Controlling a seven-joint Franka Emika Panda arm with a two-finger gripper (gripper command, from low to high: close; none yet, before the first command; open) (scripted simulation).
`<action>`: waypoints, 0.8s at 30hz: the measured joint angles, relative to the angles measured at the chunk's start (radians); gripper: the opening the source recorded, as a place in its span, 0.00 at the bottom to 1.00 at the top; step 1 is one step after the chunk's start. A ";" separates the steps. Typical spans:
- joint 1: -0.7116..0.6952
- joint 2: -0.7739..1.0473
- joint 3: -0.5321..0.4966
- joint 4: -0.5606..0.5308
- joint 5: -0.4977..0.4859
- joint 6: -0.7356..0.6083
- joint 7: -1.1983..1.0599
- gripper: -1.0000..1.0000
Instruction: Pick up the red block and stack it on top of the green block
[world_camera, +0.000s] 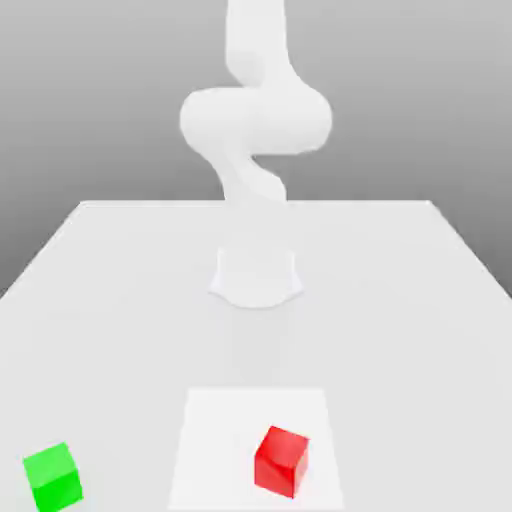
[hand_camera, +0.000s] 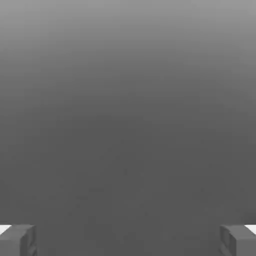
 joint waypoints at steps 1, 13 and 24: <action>-0.011 0.039 0.013 -0.010 -0.005 0.017 0.023 0.50; -0.093 0.479 0.116 -0.122 -0.077 0.200 0.288 0.50; -0.083 0.870 0.132 -0.218 -0.064 0.377 0.467 0.50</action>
